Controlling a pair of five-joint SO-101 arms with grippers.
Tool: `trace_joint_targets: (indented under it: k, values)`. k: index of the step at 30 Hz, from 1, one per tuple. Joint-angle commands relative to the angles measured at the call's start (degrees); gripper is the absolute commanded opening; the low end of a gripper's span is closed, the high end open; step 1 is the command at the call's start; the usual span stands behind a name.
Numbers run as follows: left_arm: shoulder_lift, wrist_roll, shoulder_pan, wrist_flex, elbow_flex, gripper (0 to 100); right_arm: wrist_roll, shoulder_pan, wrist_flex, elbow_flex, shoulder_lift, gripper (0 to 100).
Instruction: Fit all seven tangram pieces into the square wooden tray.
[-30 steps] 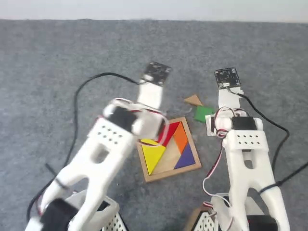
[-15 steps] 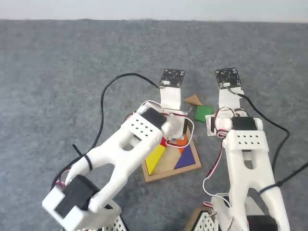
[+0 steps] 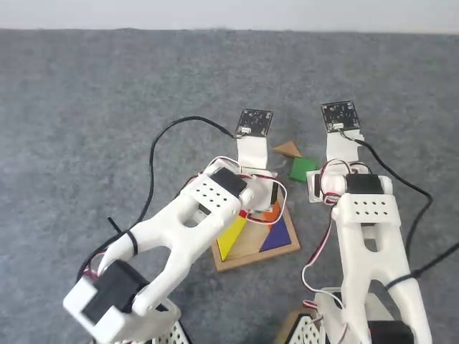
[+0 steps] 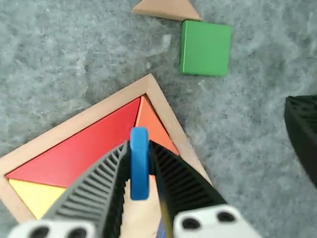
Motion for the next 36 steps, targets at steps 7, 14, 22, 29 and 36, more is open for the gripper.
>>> trace_joint_targets:
  k: [7, 14, 22, 29, 36]
  values:
    - [-0.4, 0.4, 0.4, 9.8, -5.8, 1, -0.5, 0.8, 0.3, -0.4, -2.8, 0.7]
    - [-0.4, 0.4, 0.6, 10.3, -5.7, 6, -0.5, 0.8, 0.3, -0.4, -2.8, 0.7]
    - [-0.4, 0.4, 0.6, 11.6, -5.8, 16, -0.5, 0.7, 0.3, -0.4, -2.8, 0.7]
    - [-1.1, 0.2, -2.5, 15.0, -8.0, 17, -0.4, 0.6, 0.3, -0.4, -2.7, 0.7]
    - [-1.1, -5.2, -15.6, 28.8, -20.4, 17, 4.2, -2.6, 1.4, -0.4, -2.7, 0.7]
